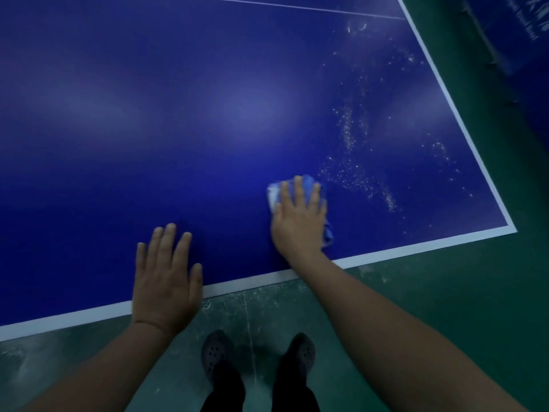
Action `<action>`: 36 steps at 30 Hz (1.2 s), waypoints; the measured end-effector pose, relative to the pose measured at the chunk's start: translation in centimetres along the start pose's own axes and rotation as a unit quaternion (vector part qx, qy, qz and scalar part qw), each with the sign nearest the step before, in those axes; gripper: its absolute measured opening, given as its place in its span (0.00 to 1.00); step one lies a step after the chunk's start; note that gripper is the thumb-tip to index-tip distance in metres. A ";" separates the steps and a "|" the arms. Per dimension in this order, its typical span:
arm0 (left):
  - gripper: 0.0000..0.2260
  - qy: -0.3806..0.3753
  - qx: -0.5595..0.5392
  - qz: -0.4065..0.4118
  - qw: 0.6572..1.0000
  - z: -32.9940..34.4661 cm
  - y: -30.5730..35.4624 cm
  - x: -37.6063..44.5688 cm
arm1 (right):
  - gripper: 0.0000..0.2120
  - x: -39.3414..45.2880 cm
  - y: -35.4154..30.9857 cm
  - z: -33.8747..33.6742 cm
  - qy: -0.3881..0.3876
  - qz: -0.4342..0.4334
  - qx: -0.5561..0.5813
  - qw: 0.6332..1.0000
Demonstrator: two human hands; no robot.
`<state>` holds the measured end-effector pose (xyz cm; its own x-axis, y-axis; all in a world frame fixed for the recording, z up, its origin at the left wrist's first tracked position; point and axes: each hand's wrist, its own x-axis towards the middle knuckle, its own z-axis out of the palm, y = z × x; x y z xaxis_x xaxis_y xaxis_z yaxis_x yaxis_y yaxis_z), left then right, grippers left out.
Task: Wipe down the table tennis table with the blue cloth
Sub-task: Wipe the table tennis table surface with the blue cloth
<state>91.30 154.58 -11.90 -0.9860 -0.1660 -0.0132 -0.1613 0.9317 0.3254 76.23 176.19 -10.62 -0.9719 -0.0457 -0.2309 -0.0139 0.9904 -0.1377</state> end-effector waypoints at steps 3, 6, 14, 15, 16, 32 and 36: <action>0.27 0.000 -0.023 0.033 0.999 1.8 6.1 1.0 | 0.26 3.7 -4.3 -0.4 0.005 -0.067 0.029 0.997; 0.28 -0.008 -0.016 0.024 1.000 3.7 9.5 2.4 | 0.27 7.6 -2.2 -1.4 0.014 -0.071 0.007 0.997; 0.29 -0.030 0.046 0.011 0.998 4.8 9.9 2.5 | 0.27 6.1 25.4 -5.8 0.043 0.324 0.069 0.943; 0.29 -0.033 0.047 0.010 0.998 4.7 10.0 2.5 | 0.27 5.8 25.4 -5.5 0.050 0.335 0.077 0.938; 0.29 -0.036 0.049 0.009 0.998 4.7 10.1 2.6 | 0.27 5.7 24.2 -5.1 0.060 0.333 0.074 0.938; 0.29 -0.022 0.053 0.011 0.998 4.8 10.0 2.6 | 0.27 6.0 28.3 -6.2 0.049 0.336 0.052 0.939; 0.29 -0.027 0.068 0.010 0.997 4.9 10.0 2.5 | 0.27 5.3 18.9 -3.7 0.059 0.158 0.002 0.986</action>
<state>87.04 165.08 -13.27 -0.9893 -0.1328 -0.0603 -0.1421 0.9704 0.1954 69.98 195.17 -10.83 -0.9478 0.2812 -0.1501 0.2953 0.9520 -0.0809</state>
